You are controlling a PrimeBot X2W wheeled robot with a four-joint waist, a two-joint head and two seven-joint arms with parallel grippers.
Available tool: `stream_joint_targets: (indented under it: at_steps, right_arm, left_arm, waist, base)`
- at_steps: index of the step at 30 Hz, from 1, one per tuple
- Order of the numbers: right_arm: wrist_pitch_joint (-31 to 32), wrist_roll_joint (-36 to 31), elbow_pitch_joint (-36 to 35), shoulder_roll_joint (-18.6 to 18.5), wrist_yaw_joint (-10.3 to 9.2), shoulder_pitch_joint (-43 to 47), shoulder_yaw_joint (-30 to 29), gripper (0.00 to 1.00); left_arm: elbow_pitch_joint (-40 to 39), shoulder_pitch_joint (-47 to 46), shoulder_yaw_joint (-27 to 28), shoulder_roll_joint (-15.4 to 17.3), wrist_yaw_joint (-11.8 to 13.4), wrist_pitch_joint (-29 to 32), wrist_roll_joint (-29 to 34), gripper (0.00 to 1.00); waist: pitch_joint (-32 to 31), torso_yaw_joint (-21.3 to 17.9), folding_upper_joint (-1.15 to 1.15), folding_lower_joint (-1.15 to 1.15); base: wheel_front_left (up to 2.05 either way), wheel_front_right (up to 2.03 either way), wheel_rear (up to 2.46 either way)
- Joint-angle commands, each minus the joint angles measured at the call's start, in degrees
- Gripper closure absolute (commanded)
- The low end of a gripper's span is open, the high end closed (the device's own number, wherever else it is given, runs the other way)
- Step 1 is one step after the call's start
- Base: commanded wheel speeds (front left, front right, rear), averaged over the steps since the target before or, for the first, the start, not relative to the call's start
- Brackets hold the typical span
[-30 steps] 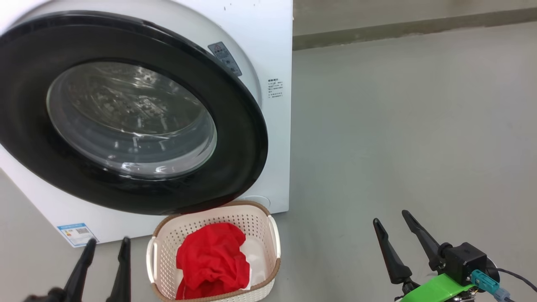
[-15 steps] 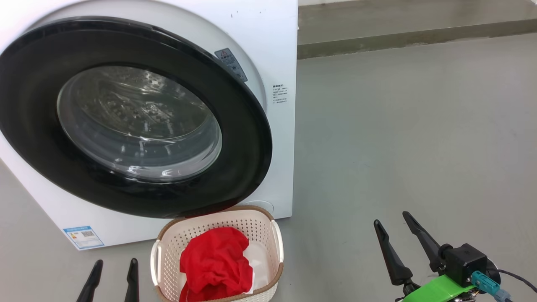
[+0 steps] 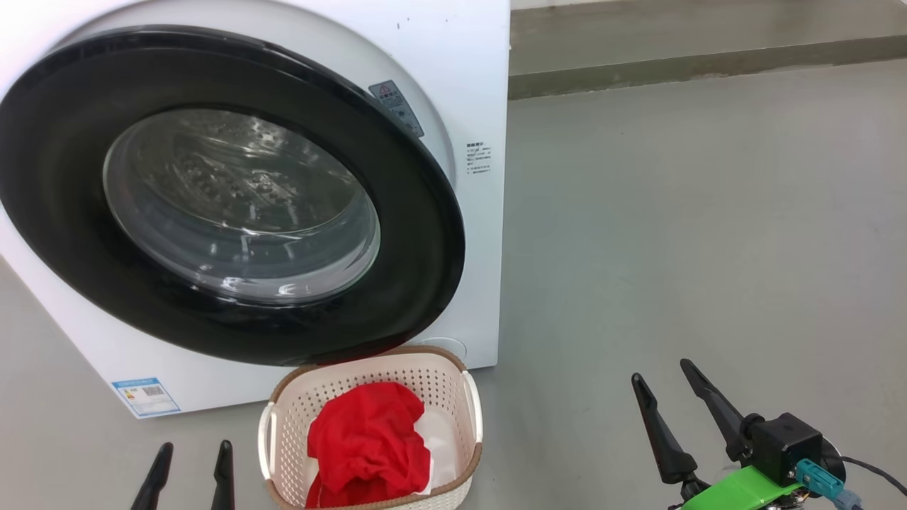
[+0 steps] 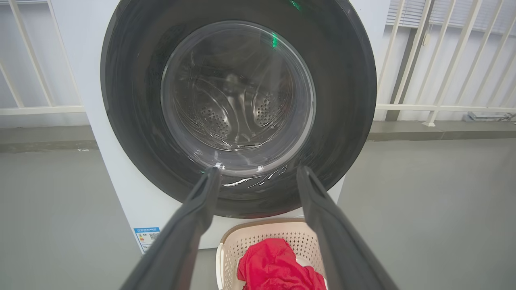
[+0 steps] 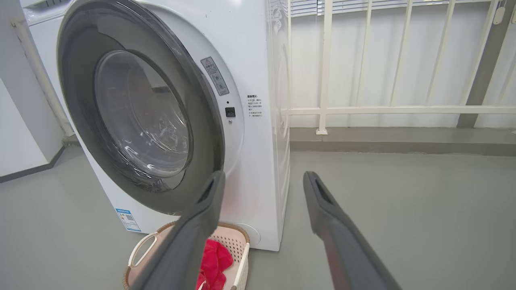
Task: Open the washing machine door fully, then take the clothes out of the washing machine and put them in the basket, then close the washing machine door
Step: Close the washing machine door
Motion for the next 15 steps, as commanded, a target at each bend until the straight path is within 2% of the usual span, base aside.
stream_joint_targets:
  at_steps: [1, 8, 9, 10, 11, 15]
  right_arm:
    - [-0.4, 0.0, -1.3, -0.8, 0.36, -0.5, 1.4, 0.00]
    - [-0.4, -0.9, -1.6, -0.7, 0.36, -0.5, 1.3, 0.00]
    - [-0.4, -1.0, -1.4, -0.7, 0.36, -0.5, 1.7, 0.59]
    - [-0.4, -1.0, -1.2, -0.7, 0.36, -0.7, 2.0, 0.87]
    - [-0.4, -0.9, -1.1, -0.6, 0.36, -0.9, 2.3, 0.99]
    - [-0.4, -0.7, 0.3, -0.8, 0.36, -2.9, 4.4, 1.00]
  left_arm:
    - [-1.1, -1.8, 2.1, 0.4, -0.5, -0.7, 0.4, 0.00]
    - [-0.3, -2.4, 2.6, -0.4, -1.6, -0.7, 0.9, 0.00]
    - [-0.2, -2.5, 2.5, -0.6, -1.7, -0.7, 1.0, 0.00]
    - [-0.1, -2.6, 2.4, -0.7, -1.8, -0.7, 1.1, 0.00]
    - [0.0, -2.6, 2.3, -0.8, -1.9, -0.7, 1.2, 0.00]
    - [0.1, -3.0, 2.2, -1.0, -2.2, -0.7, 1.7, 0.00]
  waist:
    - [0.1, 0.1, 0.00, 0.00]
    - [0.5, 1.3, 0.00, 0.00]
    - [0.5, 1.6, 0.00, 0.00]
    - [0.6, 2.0, 0.00, 0.00]
    - [0.7, 2.3, 0.00, 0.00]
    - [1.3, 3.8, 0.00, 0.00]
  base:
    - [0.00, 0.00, 0.00]
    - [0.00, 0.00, 0.00]
    - [0.00, 0.00, 0.00]
    - [0.00, 0.00, 0.00]
    - [0.00, 0.00, 0.00]
    - [0.00, 0.00, 0.00]
